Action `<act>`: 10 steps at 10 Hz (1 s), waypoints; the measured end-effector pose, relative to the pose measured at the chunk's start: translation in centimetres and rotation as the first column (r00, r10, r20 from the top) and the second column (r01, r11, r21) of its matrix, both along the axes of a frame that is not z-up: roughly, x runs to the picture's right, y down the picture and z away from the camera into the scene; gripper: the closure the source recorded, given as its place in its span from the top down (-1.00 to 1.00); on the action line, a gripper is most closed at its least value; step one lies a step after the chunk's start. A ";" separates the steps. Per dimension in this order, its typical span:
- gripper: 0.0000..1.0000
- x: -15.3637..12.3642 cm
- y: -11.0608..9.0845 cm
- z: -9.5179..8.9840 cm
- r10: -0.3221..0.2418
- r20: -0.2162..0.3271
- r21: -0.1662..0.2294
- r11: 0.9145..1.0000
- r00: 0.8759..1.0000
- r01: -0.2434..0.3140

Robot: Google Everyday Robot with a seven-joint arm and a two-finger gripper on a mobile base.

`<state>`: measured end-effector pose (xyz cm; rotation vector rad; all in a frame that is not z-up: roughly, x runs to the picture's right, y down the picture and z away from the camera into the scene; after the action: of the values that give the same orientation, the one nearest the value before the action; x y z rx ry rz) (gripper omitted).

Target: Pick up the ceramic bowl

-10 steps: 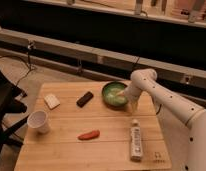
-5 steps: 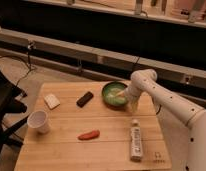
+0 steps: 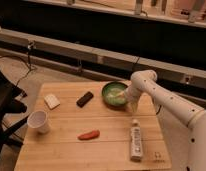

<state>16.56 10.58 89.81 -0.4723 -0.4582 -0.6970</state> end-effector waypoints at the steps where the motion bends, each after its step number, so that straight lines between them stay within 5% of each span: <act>1: -0.04 0.0 -0.2 0.2 0.014 -0.001 0.008 1.000 1.000 -0.014; 6: -0.97 0.7 0.4 1.0 0.032 -0.014 0.008 0.999 0.999 -0.032; 10: -1.00 0.3 -1.8 -1.9 0.010 0.008 0.034 0.999 1.000 -0.010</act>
<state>16.84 8.81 87.90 -0.4346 -0.4550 -0.6963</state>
